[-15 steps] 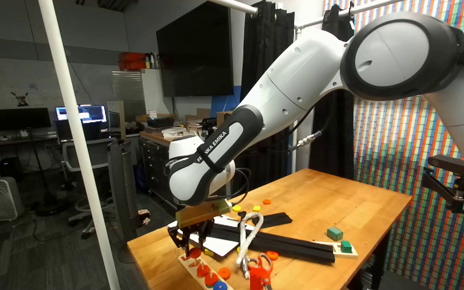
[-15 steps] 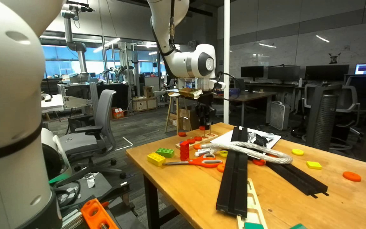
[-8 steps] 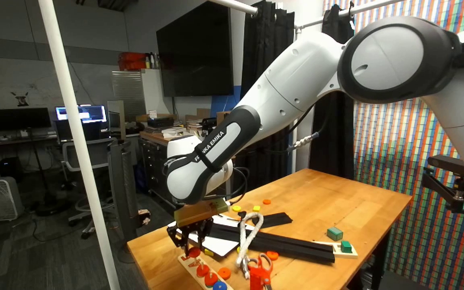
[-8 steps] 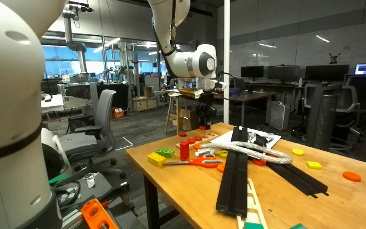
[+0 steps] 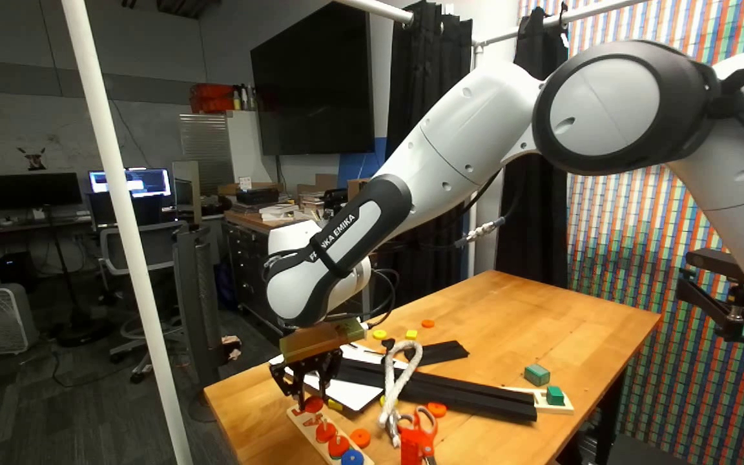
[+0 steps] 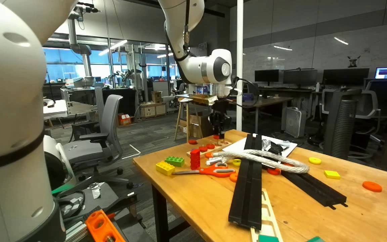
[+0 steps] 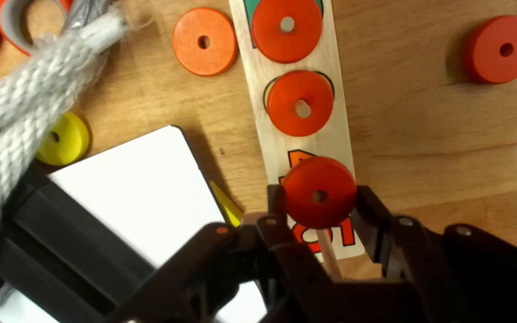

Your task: Put an orange disc from the table onto the wooden rack

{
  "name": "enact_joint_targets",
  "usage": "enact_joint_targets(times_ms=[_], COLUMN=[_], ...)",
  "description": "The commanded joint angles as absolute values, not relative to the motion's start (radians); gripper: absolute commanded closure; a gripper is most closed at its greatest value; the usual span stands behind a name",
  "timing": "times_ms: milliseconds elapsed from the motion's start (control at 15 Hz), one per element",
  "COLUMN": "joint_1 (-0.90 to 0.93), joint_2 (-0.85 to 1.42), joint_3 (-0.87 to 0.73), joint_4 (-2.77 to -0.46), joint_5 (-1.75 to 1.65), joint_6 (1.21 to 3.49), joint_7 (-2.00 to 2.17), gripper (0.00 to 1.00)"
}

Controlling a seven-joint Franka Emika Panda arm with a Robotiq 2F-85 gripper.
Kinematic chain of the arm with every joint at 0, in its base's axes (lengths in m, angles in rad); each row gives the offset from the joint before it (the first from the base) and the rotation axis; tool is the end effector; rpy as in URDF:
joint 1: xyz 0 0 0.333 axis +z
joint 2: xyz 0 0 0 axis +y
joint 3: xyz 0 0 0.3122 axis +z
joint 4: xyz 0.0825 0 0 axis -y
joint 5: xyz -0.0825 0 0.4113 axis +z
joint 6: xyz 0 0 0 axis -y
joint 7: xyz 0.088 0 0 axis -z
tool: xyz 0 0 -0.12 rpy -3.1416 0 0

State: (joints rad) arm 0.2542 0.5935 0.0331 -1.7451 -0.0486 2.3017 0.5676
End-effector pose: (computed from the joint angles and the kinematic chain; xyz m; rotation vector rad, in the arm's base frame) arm 0.6527 0.1899 0.1964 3.0860 -0.3917 -0.0405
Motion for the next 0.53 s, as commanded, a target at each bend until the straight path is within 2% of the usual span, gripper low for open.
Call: enact_joint_targets(times_ms=[0,467], joint_1=[0.243,0.235], joint_2=[0.638,0.654], joint_3=[0.031,0.032], joint_4=[-1.698,-1.703], joint_5=[-0.013,0.001], joint_6=[2.283,2.287], joint_7=[0.540,0.540], gripper=[0.77,0.77])
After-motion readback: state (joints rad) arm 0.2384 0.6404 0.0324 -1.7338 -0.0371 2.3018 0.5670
